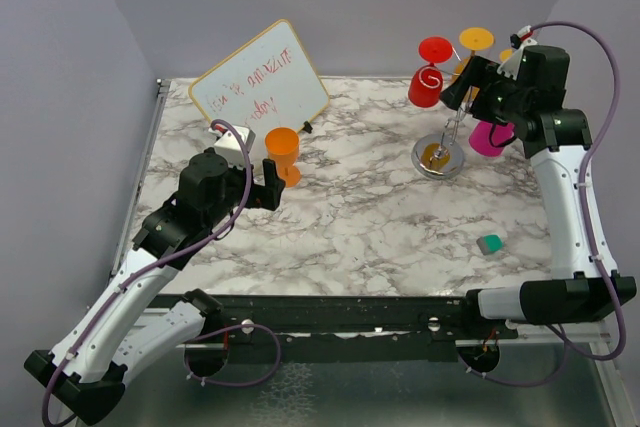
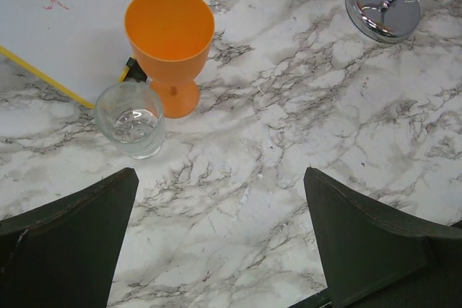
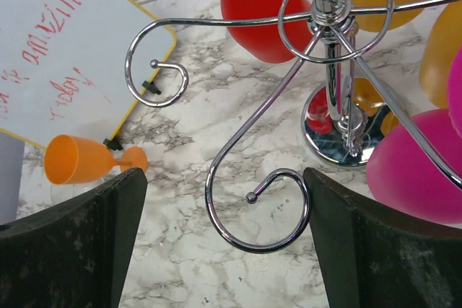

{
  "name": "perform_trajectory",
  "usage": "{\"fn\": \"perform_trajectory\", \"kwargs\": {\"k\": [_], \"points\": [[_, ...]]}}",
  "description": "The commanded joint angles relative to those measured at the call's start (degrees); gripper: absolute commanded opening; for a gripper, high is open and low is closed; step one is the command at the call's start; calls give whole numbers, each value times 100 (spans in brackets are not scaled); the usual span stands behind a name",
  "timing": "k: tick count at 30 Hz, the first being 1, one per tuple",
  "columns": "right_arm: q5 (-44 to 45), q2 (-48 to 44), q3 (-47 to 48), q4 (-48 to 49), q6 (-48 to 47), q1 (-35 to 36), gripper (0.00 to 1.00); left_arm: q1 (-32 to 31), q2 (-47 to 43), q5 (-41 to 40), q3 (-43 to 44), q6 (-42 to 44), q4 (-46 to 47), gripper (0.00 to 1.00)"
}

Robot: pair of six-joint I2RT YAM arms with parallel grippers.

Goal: Take the wine glass off the wine glass rack
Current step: Adjust the wine rack at the center of the board.

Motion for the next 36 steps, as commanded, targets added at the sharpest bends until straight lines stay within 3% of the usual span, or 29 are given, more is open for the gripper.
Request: {"fn": "perform_trajectory", "kwargs": {"k": [1, 36], "points": [[-385, 113, 177, 246, 234, 170, 93, 35, 1, 117, -82, -87, 117, 99], [18, 599, 646, 323, 574, 1195, 94, 34, -131, 40, -121, -18, 83, 99]]}}
